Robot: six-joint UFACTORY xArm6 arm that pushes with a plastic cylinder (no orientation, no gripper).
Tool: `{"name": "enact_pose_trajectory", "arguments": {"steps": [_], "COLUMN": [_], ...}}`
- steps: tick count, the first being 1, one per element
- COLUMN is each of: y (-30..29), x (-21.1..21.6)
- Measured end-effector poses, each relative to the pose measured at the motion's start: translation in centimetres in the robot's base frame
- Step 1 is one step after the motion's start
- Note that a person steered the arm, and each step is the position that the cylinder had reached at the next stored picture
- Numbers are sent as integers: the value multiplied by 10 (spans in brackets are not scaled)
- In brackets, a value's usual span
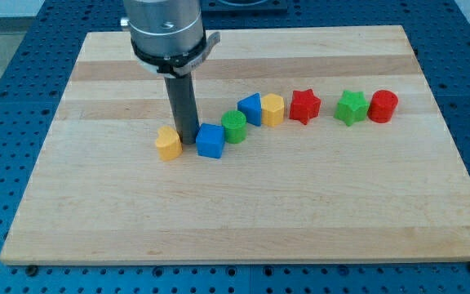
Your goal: Adjust the green circle and the blue cube at the bottom left of the blue triangle
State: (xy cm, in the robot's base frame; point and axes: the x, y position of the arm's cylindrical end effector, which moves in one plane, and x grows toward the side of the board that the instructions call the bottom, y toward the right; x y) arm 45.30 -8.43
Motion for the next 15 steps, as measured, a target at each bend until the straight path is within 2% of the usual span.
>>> {"name": "enact_pose_trajectory", "arguments": {"steps": [2,8,10,12,14,15], "y": [2,77,69,67,64,43], "x": [59,25,18,-7,54,57]}}
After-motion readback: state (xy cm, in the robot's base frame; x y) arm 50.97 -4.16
